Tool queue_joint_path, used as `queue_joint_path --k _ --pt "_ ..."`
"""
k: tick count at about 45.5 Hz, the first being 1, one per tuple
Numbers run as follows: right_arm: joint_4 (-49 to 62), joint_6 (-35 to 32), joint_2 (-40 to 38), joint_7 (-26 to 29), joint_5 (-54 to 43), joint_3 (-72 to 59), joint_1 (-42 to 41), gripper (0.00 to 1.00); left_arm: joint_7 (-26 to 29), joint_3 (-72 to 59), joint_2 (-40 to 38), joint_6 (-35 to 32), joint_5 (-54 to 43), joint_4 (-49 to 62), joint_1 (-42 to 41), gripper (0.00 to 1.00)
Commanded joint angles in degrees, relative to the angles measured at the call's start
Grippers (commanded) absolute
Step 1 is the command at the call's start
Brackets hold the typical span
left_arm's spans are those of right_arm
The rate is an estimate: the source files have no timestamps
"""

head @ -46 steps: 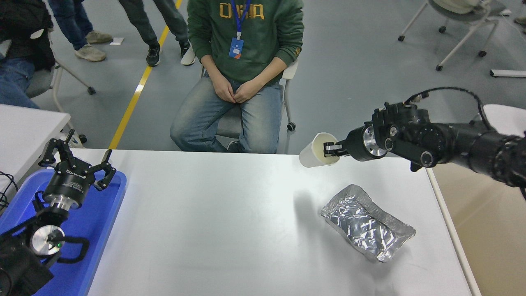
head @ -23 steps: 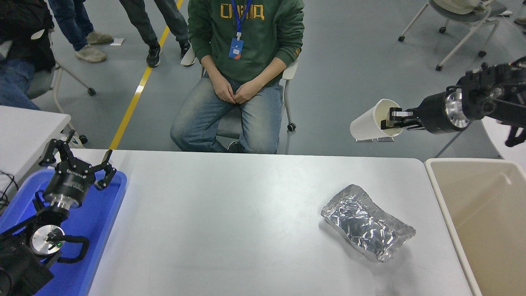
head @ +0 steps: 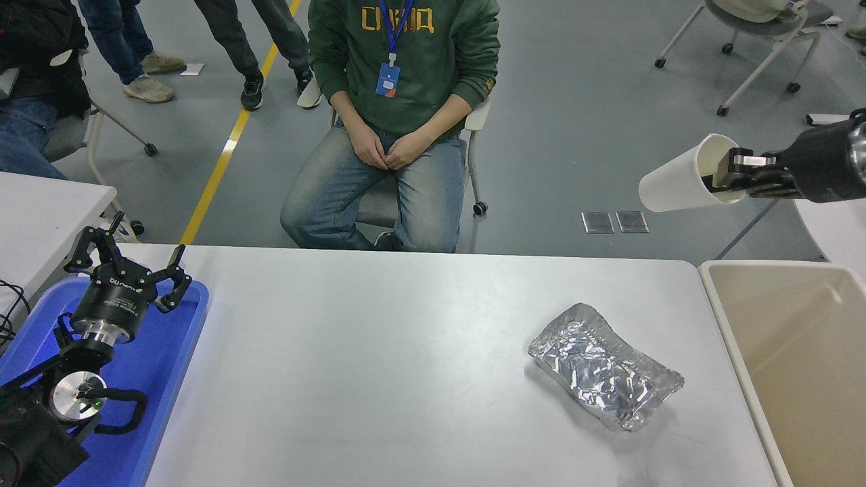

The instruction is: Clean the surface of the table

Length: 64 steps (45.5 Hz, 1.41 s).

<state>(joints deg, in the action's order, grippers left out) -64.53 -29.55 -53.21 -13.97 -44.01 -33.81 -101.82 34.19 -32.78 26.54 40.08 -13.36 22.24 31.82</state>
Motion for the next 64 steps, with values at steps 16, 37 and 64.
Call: queue_joint_path --k 16,37,64 --pt "10.48 4.75 -6.02 0.0 1.38 0.67 10.58 0.0 0.0 -0.01 0.0 0.0 0.0 0.0 0.0 1.0" --pt "34.29 18.55 0.03 0.0 22.47 5.5 41.34 0.0 0.0 -0.01 0.0 0.0 0.0 0.0 0.0 1.0" --pt "70.6 37.79 33.78 1.49 25.99 24.22 69.12 0.0 0.0 -0.01 0.0 0.0 0.0 0.0 0.0 1.0"
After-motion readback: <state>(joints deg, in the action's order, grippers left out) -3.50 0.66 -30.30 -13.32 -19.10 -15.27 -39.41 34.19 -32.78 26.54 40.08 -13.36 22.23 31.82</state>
